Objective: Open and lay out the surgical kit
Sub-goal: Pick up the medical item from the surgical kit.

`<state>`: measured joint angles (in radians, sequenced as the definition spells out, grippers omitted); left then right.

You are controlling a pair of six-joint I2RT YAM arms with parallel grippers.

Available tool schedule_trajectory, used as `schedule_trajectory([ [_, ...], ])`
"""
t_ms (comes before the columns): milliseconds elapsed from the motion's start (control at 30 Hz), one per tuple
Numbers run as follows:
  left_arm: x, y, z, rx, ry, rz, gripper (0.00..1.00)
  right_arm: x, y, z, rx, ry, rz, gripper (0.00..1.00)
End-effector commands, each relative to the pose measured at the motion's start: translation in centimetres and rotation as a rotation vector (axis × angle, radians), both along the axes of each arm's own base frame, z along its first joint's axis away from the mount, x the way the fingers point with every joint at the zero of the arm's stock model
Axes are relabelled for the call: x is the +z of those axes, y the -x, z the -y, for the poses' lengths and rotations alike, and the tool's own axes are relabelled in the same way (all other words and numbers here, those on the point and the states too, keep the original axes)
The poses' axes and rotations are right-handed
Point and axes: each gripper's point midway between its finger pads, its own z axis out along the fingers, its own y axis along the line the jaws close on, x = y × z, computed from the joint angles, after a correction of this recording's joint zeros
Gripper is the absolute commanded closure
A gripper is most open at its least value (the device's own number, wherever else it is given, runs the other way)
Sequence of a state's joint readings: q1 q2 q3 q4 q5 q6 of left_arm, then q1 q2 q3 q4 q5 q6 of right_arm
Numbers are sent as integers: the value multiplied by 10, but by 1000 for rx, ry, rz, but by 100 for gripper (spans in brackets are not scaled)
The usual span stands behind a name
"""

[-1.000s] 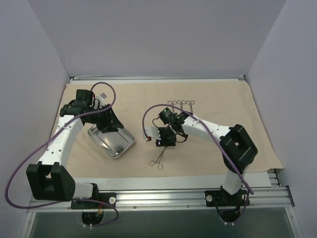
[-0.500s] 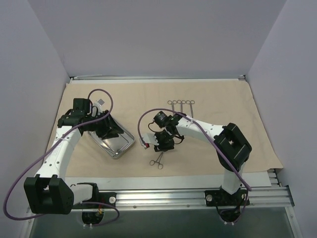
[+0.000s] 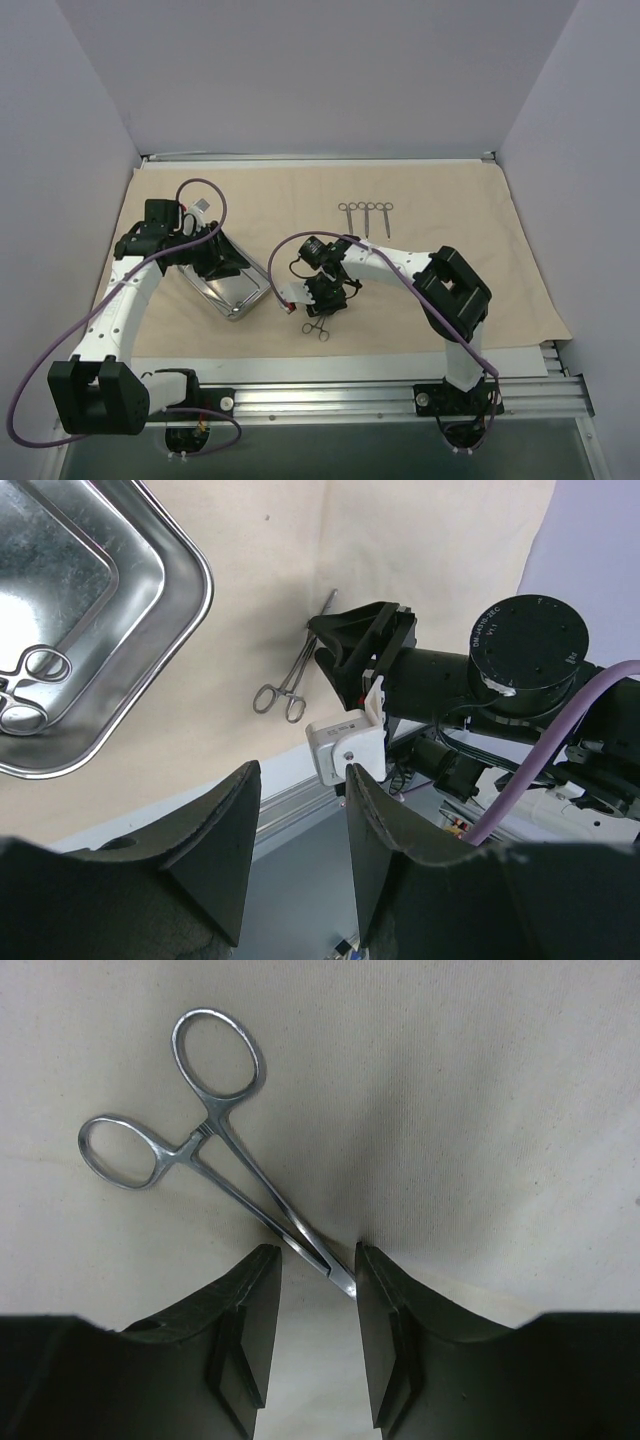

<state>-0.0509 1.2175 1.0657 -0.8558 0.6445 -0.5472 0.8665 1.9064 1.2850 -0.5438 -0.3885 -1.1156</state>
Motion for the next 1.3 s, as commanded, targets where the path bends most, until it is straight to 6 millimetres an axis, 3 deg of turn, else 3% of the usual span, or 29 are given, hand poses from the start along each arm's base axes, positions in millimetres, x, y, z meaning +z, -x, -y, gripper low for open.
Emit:
schedule_trajectory([
  [0,15,-6,0,-13,24,74,52,2,3,8,22,42,3,64],
  [433,9,-8,-2,-14,48,55,52,-20,10,12,52,81,-5,64],
  [667,5,-6,-3,-11,48,48,52,-36,25,16,82,122,-6,73],
  [1067,5,-4,-3,-11,55,40,52,-25,23,11,69,118,62,100],
  [1267,5,-3,-4,-13,45,38,52,2,14,-1,34,60,103,100],
])
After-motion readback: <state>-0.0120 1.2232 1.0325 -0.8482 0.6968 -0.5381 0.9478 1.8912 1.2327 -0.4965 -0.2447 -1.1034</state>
